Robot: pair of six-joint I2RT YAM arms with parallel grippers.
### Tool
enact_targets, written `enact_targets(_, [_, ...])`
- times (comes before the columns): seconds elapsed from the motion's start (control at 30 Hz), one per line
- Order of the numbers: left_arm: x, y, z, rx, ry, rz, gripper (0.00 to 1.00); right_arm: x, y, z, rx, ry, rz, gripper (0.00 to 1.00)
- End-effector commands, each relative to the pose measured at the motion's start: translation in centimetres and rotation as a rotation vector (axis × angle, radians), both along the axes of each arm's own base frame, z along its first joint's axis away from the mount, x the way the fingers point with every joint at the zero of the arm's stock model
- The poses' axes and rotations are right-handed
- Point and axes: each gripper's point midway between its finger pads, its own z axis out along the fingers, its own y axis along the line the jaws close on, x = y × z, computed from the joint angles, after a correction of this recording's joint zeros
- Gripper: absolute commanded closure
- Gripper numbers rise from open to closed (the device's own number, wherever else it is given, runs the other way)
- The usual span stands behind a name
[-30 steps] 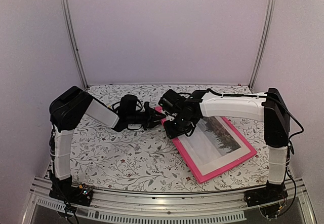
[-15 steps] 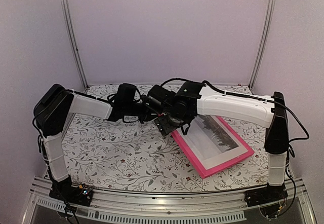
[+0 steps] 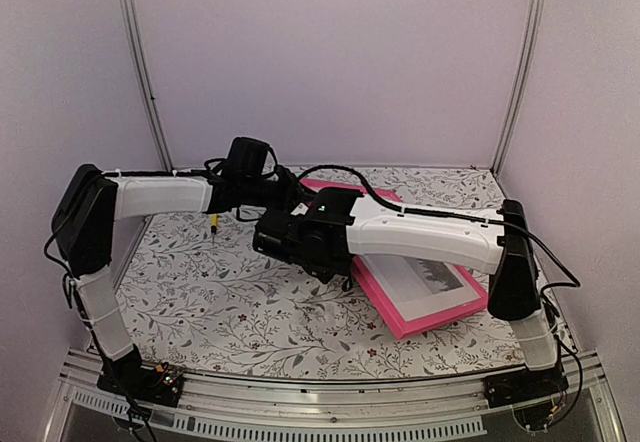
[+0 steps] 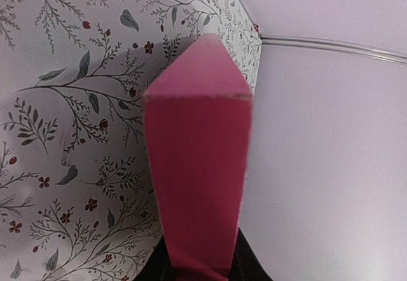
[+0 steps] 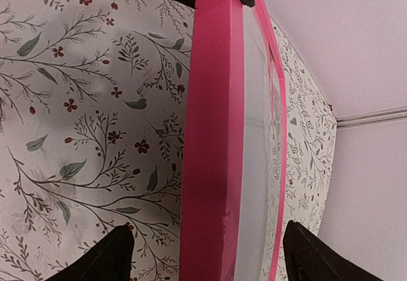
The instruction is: Take the photo out of the frame
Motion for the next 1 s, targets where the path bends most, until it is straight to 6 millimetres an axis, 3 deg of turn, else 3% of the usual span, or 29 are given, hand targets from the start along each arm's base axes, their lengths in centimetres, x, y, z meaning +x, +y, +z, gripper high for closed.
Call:
enact_targets(0.0, [-0.2, -0.3, 4.8, -0.004, -0.145, -0.026, 1.0, 0.9, -1.0, 1.1, -0.098, -0.088, 0.003, 0.2])
enact_targets(0.43, [-1.6, 0.1, 6.0, 0.006, -0.155, -0.028, 1.0, 1.8, -1.5, 1.6, -0.233, -0.174, 0.035, 0.59])
enact_targets(0.67, [-1.8, -0.1, 7.2, -0.018, -0.182, -0.047, 1.0, 2.3, -1.7, 3.5, -0.246, -0.247, 0.027, 0.77])
enact_targets(0.9, [-1.7, -0.5, 9.9, -0.079, -0.261, -0.076, 0.72, 2.9, -1.5, 6.0, -0.221, -0.33, 0.024, 1.0])
enact_targets(0.97, [-1.6, -0.4, 10.8, -0.089, -0.287, -0.081, 0.61, 3.0, -1.3, 7.0, -0.205, -0.353, 0.026, 1.0])
